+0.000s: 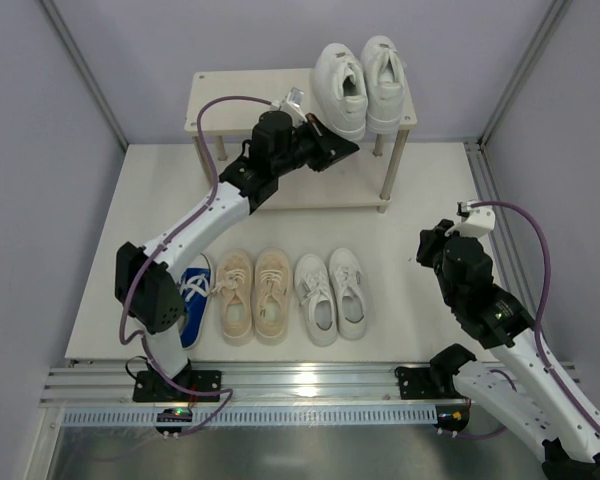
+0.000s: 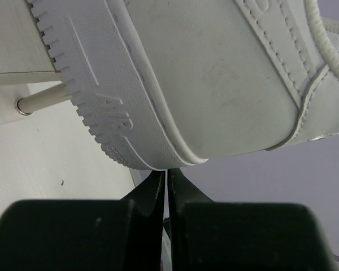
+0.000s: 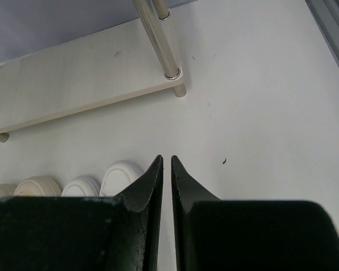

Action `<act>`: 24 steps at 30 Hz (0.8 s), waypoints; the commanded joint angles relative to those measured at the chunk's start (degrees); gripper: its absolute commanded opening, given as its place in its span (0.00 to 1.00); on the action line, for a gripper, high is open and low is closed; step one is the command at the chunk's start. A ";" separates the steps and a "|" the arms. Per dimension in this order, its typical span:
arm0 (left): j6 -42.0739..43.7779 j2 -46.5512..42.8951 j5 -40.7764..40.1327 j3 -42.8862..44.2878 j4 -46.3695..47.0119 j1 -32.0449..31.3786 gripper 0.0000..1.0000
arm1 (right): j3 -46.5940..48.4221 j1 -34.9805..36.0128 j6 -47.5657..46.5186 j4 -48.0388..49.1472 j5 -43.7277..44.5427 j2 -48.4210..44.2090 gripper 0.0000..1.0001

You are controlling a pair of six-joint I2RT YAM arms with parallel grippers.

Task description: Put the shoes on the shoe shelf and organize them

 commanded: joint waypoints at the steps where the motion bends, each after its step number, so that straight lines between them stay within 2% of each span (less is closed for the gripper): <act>1: 0.77 1.78 -1.71 2.42 0.89 0.87 0.00 | 0.37 0.04 0.97 1.41 1.38 -0.50 0.13; 14: 0.68 2.57 -1.36 2.87 0.19 4.65 0.00 | 0.29 0.04 0.89 0.88 1.65 -0.77 0.13; 24: -0.37 4.68 1.97 5.06 0.54 6.23 0.00 | 0.46 0.04 0.80 0.97 1.47 -0.33 0.12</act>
